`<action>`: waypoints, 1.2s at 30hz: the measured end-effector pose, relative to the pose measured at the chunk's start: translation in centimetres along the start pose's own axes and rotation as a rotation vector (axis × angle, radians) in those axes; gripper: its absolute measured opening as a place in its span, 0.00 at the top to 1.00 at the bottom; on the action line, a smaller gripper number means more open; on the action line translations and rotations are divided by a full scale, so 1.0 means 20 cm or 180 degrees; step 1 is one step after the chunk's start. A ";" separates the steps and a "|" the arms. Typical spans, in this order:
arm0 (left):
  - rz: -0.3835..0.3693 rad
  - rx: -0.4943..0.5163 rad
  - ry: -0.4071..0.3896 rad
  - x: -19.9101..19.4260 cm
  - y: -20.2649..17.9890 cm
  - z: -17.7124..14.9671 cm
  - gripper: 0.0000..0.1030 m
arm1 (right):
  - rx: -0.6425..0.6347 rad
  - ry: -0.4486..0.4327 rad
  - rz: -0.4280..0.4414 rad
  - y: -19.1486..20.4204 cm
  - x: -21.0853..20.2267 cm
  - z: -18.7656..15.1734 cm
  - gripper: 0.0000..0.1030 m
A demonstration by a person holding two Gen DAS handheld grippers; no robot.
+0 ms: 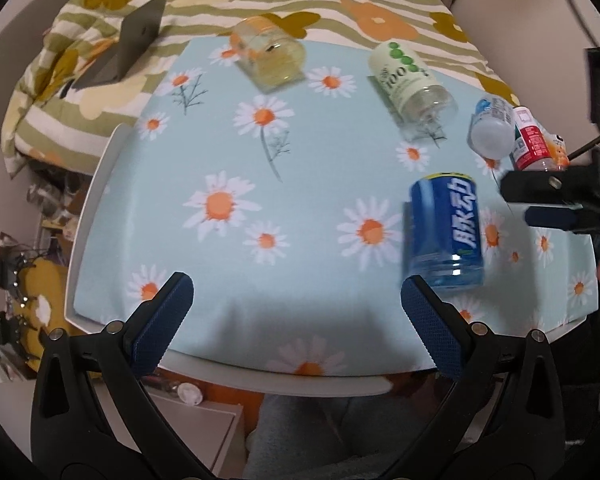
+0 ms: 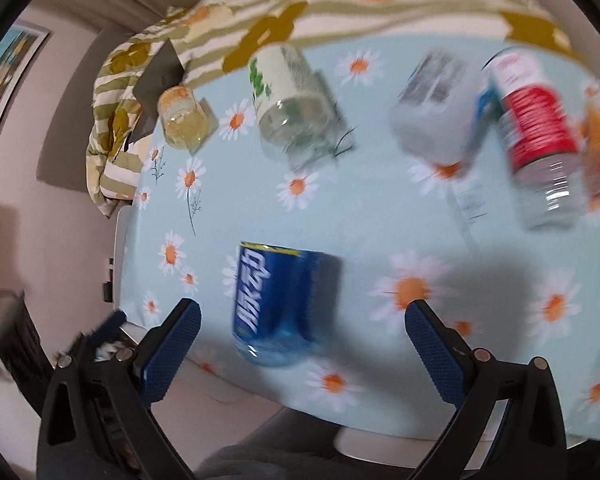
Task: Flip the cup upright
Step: 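Lift the blue cup with the right tool and rotate it rim-up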
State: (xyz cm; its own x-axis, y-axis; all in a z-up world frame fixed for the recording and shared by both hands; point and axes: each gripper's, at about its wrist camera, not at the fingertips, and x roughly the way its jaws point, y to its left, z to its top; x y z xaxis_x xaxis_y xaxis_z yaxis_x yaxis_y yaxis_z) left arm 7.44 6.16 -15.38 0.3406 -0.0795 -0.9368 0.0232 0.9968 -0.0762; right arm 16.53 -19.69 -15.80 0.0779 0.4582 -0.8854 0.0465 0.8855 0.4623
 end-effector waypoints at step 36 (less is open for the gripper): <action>-0.0099 0.0212 -0.0107 -0.09 0.19 0.00 0.00 | -0.0029 -0.2055 -0.0720 0.15 -0.05 -0.27 0.48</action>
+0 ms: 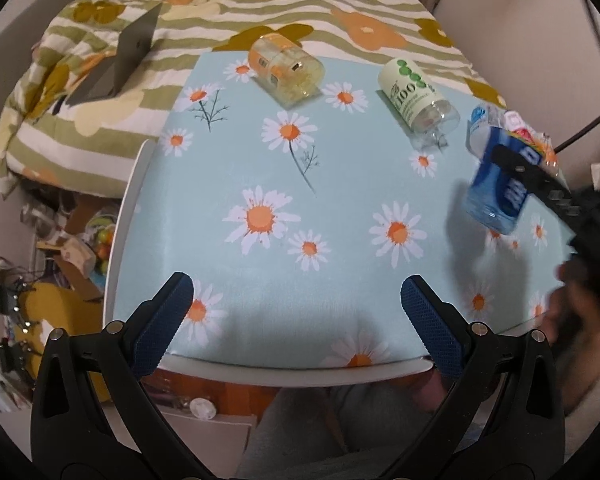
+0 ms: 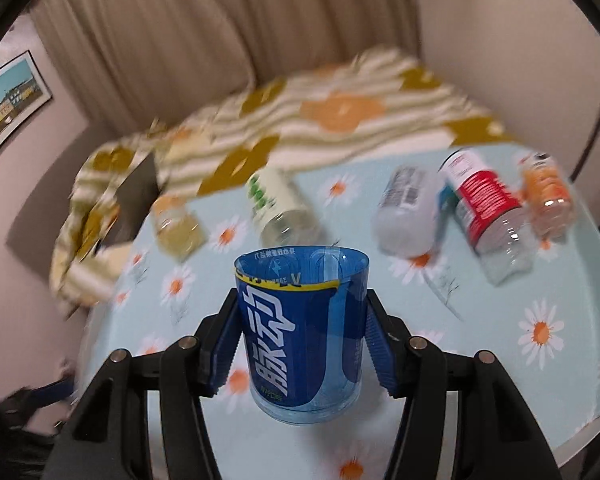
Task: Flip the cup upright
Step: 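Lift the blue cup with the right tool and rotate it rim-up, then lower the upright blue cup onto the cloth and open the right tool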
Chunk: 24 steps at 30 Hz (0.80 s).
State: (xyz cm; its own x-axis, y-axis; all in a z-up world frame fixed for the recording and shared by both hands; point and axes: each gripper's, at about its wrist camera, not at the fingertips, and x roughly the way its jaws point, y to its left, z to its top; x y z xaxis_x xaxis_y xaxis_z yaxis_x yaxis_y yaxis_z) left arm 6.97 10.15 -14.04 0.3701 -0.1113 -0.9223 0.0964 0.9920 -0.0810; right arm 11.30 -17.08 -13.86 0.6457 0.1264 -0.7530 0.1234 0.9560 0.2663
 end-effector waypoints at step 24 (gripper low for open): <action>0.0180 0.0091 0.0104 0.01 0.00 -0.18 0.00 | -0.0459 -0.0375 -0.0300 0.04 0.01 -0.28 0.48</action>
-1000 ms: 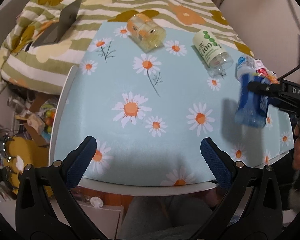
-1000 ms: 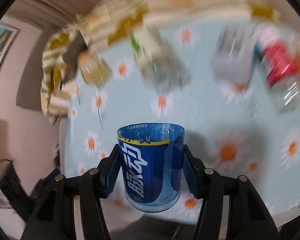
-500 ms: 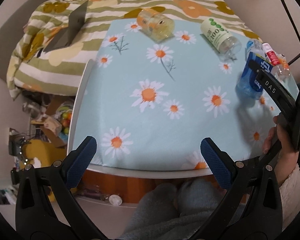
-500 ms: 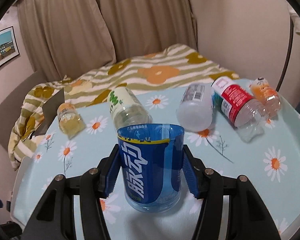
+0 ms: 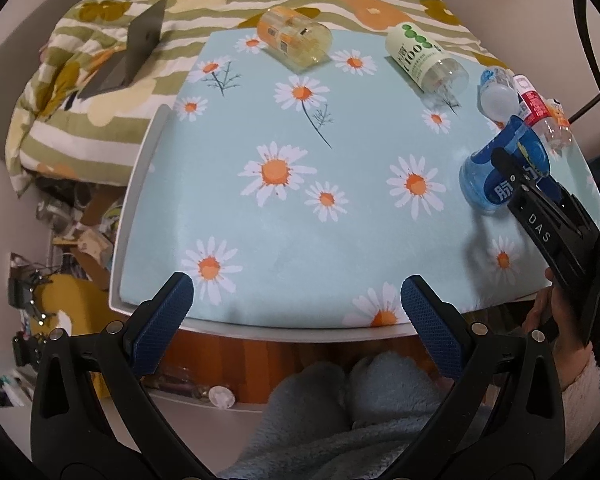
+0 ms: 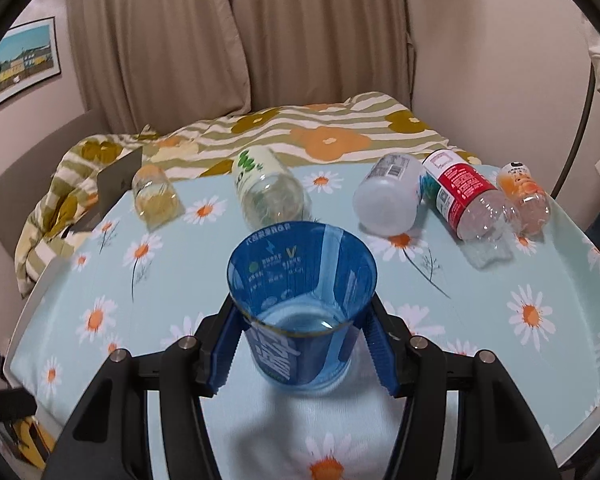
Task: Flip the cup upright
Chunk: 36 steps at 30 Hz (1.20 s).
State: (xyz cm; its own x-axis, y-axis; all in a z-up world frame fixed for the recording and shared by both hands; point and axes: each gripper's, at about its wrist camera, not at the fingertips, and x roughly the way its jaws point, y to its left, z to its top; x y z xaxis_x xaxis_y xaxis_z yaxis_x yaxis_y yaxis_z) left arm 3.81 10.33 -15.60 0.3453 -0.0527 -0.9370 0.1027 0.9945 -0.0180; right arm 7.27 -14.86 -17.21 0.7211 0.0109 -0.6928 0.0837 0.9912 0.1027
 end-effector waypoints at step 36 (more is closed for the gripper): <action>-0.0029 -0.0116 -0.0606 -0.43 -0.26 0.02 0.00 | -0.0254 0.0455 0.0172 -0.27 -0.52 0.27 0.00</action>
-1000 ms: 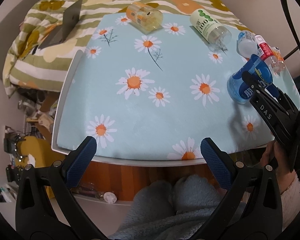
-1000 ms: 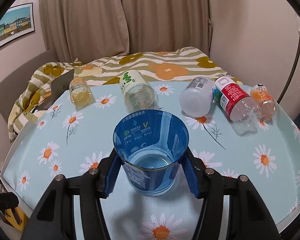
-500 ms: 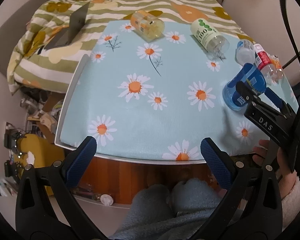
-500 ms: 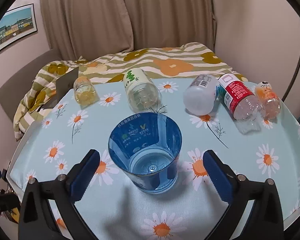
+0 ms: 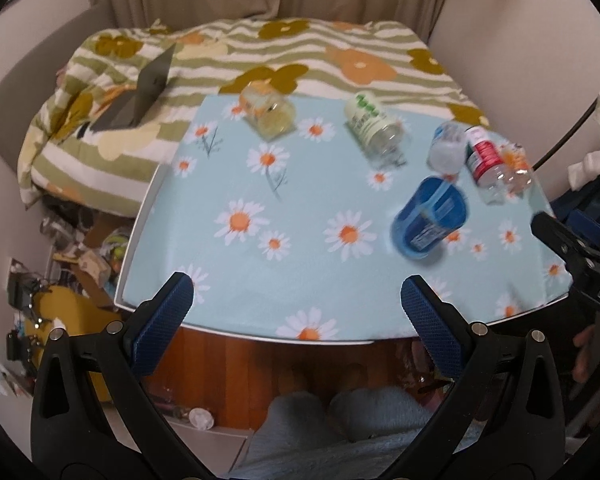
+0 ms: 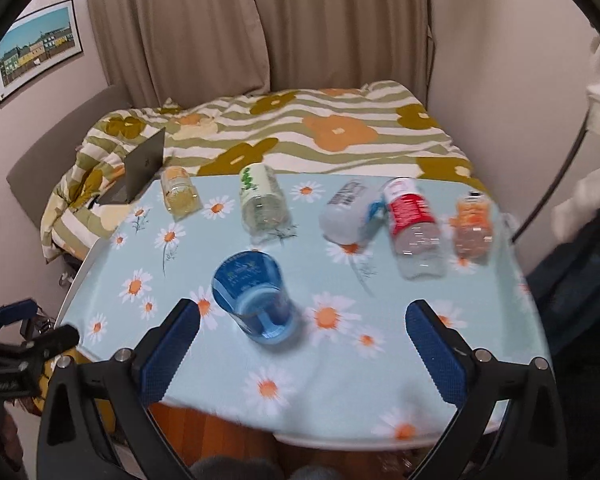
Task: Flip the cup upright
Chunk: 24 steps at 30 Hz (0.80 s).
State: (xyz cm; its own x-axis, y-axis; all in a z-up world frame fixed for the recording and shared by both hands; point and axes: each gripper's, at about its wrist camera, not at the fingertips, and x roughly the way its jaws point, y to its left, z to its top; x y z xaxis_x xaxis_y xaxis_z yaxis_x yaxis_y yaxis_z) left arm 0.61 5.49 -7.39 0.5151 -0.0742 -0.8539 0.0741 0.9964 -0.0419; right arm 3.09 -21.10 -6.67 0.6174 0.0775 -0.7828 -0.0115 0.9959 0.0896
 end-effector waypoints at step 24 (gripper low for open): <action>0.0097 0.0168 -0.0352 -0.20 -0.15 0.05 0.00 | 0.0204 0.0120 -0.0274 -0.15 -0.28 0.01 0.00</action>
State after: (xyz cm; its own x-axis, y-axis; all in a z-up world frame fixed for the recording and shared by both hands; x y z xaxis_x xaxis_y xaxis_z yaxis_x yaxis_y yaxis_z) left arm -0.83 2.71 -3.36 0.6086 -0.0511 -0.7918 0.1004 0.9949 0.0129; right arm -0.12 -24.48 -2.45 0.5840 -0.0052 -0.8117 0.0913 0.9941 0.0593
